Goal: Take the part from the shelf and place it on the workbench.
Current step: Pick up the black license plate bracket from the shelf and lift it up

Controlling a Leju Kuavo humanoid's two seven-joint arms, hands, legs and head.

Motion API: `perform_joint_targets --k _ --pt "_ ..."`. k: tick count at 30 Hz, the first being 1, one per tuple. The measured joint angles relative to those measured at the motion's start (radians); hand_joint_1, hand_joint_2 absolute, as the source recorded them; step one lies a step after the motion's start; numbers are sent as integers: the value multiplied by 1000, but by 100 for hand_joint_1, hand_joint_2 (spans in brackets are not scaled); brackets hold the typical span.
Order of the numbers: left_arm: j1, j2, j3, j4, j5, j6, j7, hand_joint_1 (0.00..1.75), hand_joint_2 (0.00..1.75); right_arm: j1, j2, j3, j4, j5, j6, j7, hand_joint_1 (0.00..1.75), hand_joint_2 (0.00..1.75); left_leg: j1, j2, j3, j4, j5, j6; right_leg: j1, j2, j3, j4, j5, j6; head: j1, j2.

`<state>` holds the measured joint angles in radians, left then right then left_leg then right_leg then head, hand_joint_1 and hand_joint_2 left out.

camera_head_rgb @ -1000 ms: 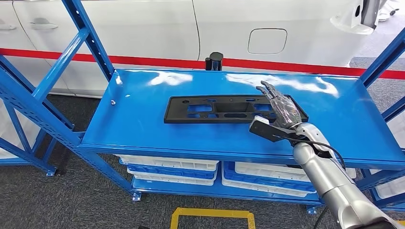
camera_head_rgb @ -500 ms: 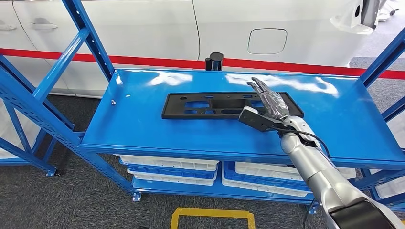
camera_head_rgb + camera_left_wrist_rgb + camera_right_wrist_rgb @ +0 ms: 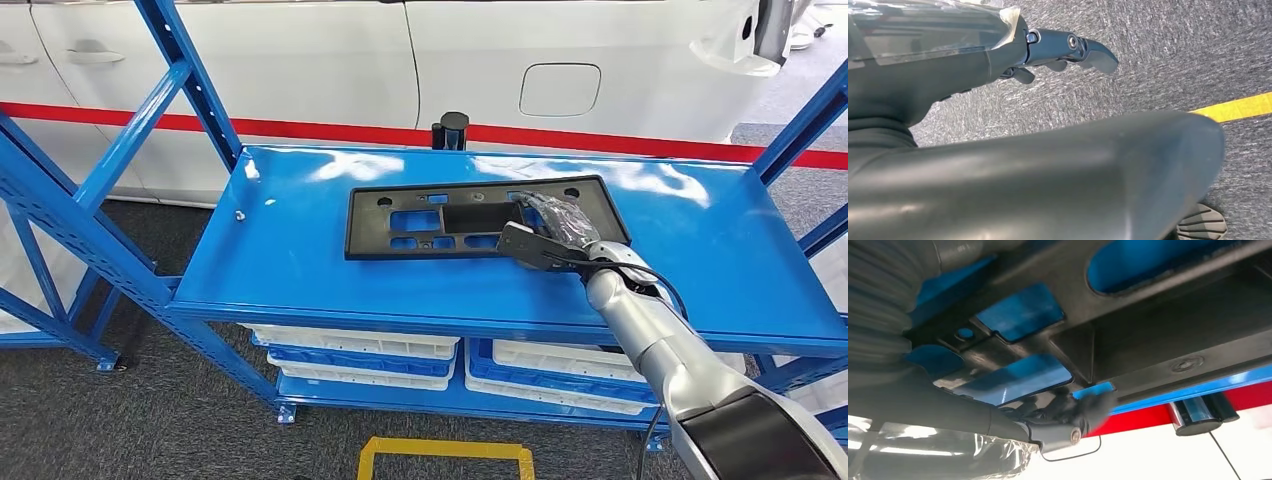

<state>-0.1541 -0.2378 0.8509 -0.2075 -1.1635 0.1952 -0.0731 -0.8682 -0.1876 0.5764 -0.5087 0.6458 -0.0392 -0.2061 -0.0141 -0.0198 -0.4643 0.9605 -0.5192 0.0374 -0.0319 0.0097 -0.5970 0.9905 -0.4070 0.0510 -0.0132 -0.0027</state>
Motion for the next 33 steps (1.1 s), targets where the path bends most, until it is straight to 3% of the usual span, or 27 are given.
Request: perform_joint_targets --k 23,29,33 --pt "-1 4 -15 0 -10 8 -5 0 0 -19 -43 25 6 -16 18 7 175 175 -3 0 12 0 -1 2 5 0 15 -5 0 0 0 0" --pt "-2 4 -26 0 -18 12 -4 0 0 -2 -55 25 0 -19 -16 1 175 175 -3 0 14 0 -2 3 6 0 18 -7 0 0 0 0" --pt "-4 4 -28 0 -12 13 -17 0 0 28 -61 16 -22 -39 -88 -24 175 175 -3 0 14 0 -2 3 6 0 20 -8 0 0 0 0"
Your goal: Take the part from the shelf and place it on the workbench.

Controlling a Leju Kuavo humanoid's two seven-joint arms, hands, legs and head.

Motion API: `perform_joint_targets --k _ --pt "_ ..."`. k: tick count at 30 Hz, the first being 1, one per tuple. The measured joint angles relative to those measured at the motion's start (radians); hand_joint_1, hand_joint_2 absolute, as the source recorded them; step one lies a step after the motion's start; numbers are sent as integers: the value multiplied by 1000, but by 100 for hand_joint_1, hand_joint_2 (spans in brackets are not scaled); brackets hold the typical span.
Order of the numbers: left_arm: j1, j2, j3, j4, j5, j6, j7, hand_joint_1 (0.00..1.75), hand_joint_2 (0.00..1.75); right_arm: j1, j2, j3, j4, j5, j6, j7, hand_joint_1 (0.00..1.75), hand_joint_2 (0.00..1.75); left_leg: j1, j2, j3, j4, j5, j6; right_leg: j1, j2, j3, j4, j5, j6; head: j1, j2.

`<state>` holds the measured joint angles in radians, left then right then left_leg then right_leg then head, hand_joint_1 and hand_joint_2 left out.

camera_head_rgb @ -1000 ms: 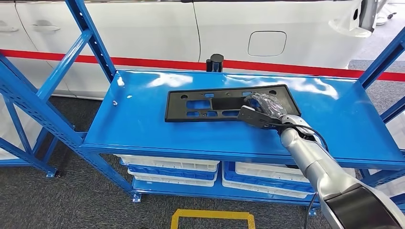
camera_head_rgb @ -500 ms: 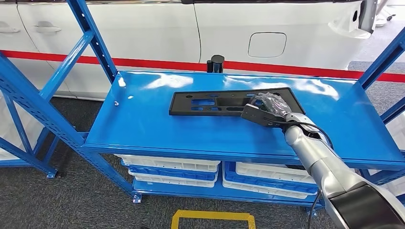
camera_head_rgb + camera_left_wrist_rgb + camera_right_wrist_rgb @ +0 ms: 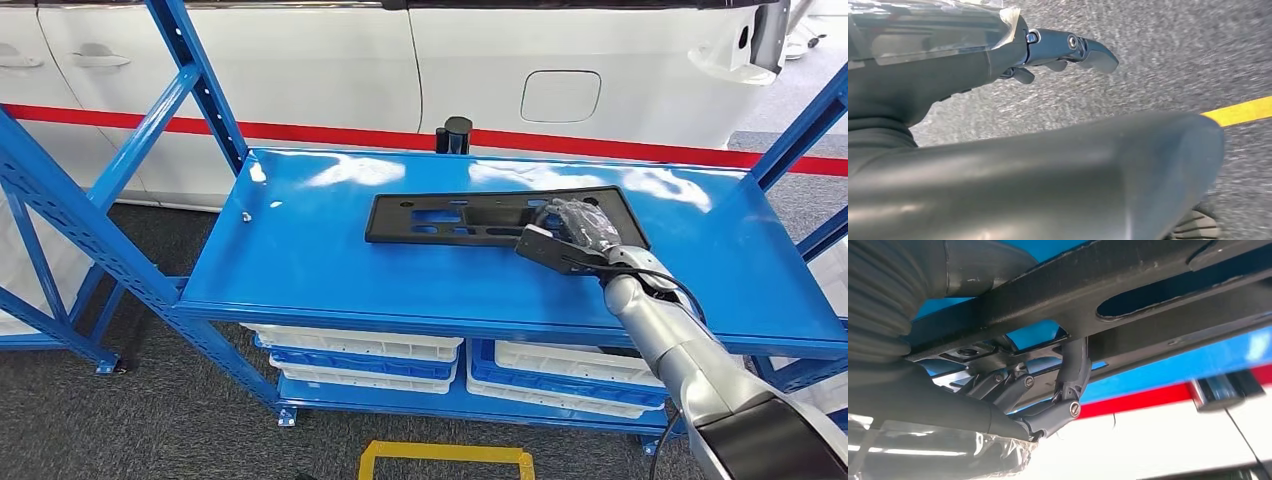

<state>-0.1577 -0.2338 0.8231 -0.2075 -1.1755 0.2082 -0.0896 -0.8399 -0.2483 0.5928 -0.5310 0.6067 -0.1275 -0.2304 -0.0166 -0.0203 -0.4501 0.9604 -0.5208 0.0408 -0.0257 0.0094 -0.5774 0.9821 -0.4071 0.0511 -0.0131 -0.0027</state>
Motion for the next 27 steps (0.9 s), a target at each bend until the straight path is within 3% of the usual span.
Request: perform_joint_targets --k 4,14,18,20,22,24,26,27 --pt "-2 0 1 0 11 0 -23 0 0 50 -14 -34 -67 -31 -66 -28 175 175 0 0 -1 0 0 1 0 0 0 0 0 0 0 0" --pt "-5 0 1 0 21 2 -37 0 0 100 -30 -77 -149 -46 -95 -45 175 175 0 0 -2 0 -1 1 0 0 -2 0 0 0 0 0" --pt "-6 0 6 0 50 15 -67 0 175 151 -31 -131 -244 -102 -185 -101 175 175 0 0 -5 0 -1 1 0 0 -4 0 0 0 0 0" --pt "-7 0 9 0 55 21 -75 0 175 177 -29 -166 -317 -124 -206 -110 175 175 0 0 -7 0 -1 1 0 0 -7 0 0 0 0 0" --pt "-8 0 11 0 57 27 -82 0 87 192 -29 -200 -390 -133 -212 -106 175 175 0 0 -9 0 0 1 0 0 -9 0 1 0 0 0" --pt "-9 0 12 0 61 31 -87 0 87 201 -28 -230 -456 -137 -213 -97 175 175 0 0 -10 0 0 1 0 0 -10 0 1 0 0 0" --pt "-11 -1 14 0 69 32 -89 0 175 207 -28 -257 -510 -136 -214 -90 175 175 0 0 -11 0 0 1 0 0 -11 0 1 0 0 0" --pt "-12 -1 16 0 74 31 -90 0 175 211 -28 -268 -532 -134 -214 -87 175 175 0 0 -12 0 0 1 0 0 -12 0 1 0 0 0"
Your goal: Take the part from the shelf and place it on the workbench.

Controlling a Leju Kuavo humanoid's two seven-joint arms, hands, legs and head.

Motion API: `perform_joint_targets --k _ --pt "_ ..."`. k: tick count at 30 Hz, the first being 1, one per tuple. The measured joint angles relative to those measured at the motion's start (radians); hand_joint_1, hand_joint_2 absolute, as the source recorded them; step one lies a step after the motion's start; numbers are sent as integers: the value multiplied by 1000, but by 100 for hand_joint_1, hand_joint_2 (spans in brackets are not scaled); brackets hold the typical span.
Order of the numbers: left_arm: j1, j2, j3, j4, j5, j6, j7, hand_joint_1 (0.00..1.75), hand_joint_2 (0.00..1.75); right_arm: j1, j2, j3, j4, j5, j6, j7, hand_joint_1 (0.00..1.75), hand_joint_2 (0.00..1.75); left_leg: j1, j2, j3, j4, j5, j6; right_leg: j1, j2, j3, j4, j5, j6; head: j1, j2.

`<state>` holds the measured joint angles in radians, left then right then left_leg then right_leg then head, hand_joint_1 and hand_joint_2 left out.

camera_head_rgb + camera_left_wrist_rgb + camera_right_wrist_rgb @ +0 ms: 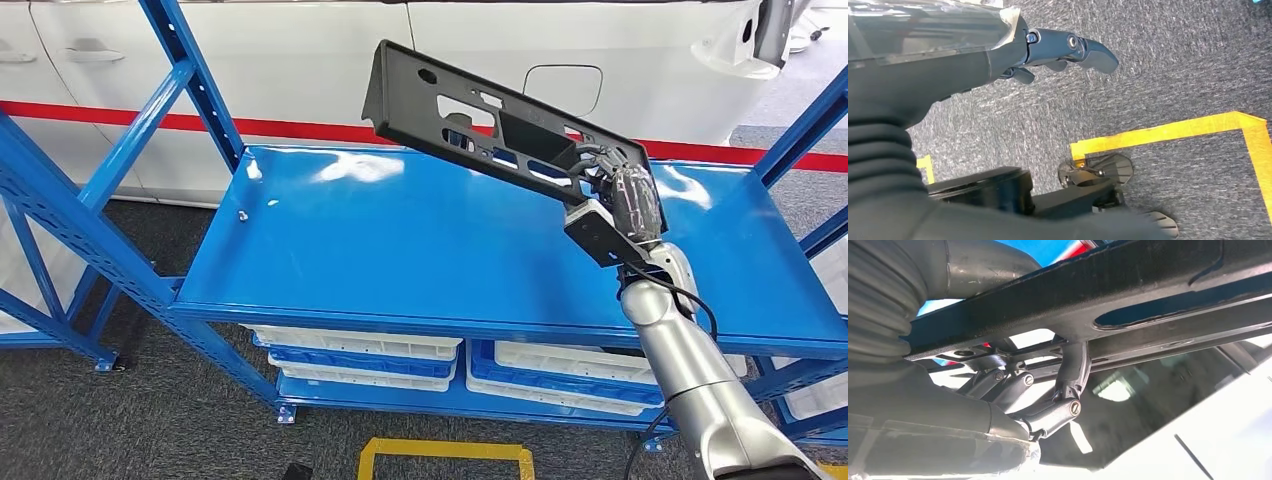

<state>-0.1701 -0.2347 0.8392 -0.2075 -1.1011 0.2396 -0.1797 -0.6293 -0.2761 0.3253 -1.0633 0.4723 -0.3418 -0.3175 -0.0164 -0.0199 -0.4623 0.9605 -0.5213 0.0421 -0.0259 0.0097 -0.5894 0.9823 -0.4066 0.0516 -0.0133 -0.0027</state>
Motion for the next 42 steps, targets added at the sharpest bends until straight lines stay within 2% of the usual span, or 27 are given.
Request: perform_joint_targets --k 5,9,13,19,28,42 --pt "-7 -4 9 0 7 31 -39 0 175 7 7 -45 -89 28 0 12 175 175 0 0 -2 0 0 0 0 0 -2 0 0 0 0 0" --pt "-13 -6 10 0 7 -11 -46 0 175 -1 15 -73 -133 41 1 19 175 175 0 0 -2 0 0 0 0 0 -2 0 0 0 0 0" --pt "-16 -7 11 0 9 -19 -48 0 0 -3 19 -85 -153 46 0 21 175 175 0 0 -2 0 0 0 0 0 -2 0 0 0 0 0" --pt "-23 -8 11 0 14 -32 -61 0 0 -19 24 -110 -206 111 -23 42 175 175 0 0 -3 0 0 0 0 0 -2 0 0 0 0 0" --pt "-28 -20 17 0 35 0 -76 0 0 -152 29 -108 -261 143 -19 58 175 175 0 0 -2 0 0 0 0 0 -2 0 0 0 0 0" --pt "-28 -24 19 0 34 9 -82 0 0 -161 27 -105 -289 141 -38 58 175 175 0 0 -2 0 0 0 0 0 -2 0 0 0 0 0"
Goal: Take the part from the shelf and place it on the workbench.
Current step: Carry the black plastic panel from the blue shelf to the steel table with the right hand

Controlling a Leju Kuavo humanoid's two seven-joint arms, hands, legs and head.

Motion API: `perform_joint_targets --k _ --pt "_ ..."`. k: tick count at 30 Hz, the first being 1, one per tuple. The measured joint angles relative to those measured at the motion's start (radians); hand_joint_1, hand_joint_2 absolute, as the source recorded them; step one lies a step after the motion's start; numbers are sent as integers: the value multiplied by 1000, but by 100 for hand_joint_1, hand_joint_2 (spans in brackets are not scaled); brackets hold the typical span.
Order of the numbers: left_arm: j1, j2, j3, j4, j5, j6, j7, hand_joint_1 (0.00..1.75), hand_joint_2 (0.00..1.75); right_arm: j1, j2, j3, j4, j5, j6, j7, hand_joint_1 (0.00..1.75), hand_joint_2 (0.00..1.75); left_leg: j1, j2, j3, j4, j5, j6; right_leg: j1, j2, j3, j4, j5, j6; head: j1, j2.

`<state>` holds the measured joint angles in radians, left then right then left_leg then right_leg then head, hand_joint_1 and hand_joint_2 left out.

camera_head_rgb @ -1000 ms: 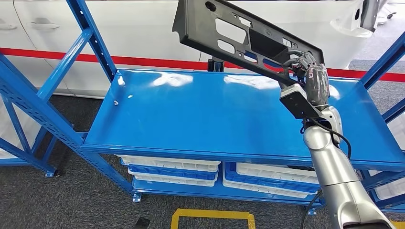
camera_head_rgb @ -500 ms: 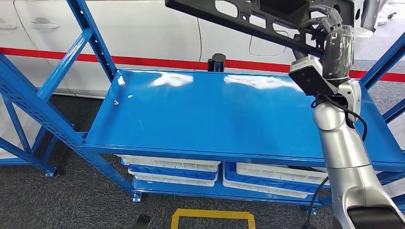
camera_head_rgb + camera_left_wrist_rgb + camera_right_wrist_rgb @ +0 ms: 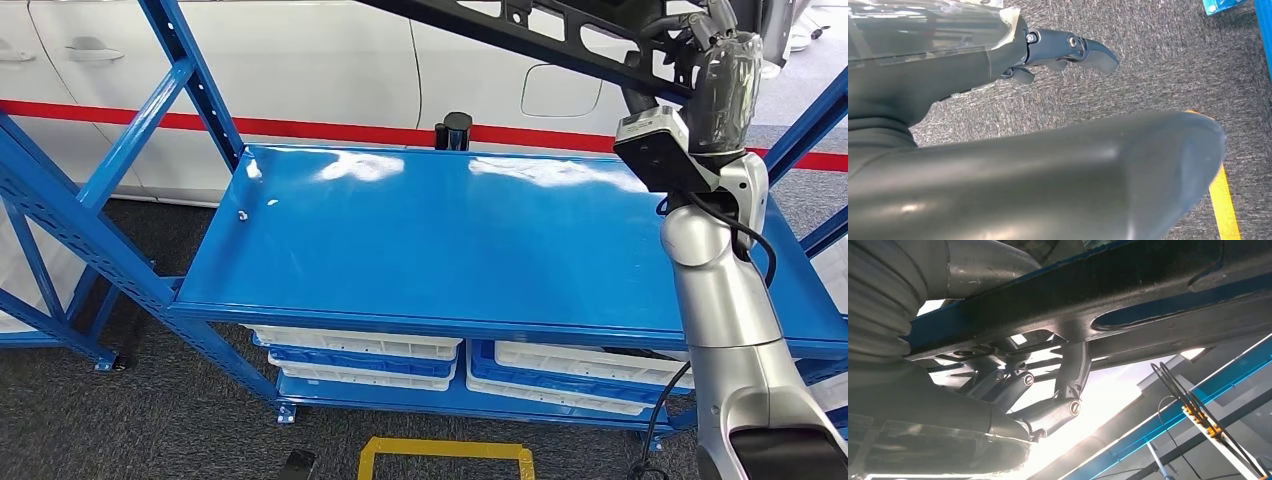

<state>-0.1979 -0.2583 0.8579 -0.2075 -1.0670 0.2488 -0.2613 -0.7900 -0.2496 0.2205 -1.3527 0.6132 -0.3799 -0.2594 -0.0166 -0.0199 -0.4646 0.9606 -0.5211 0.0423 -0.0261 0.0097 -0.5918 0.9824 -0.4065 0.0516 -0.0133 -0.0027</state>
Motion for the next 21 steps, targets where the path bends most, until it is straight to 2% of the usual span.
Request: perform_joint_targets --k 10,21 --pt "0 -1 -1 0 -11 -9 2 0 0 10 -6 -1 -12 0 -19 -1 175 175 0 0 1 0 0 0 0 0 0 0 0 0 0 0" --pt "-4 -3 -1 0 -11 -23 -7 0 0 93 -44 -35 -51 -31 -76 -31 175 175 0 0 0 0 0 0 0 0 0 0 0 0 0 0"
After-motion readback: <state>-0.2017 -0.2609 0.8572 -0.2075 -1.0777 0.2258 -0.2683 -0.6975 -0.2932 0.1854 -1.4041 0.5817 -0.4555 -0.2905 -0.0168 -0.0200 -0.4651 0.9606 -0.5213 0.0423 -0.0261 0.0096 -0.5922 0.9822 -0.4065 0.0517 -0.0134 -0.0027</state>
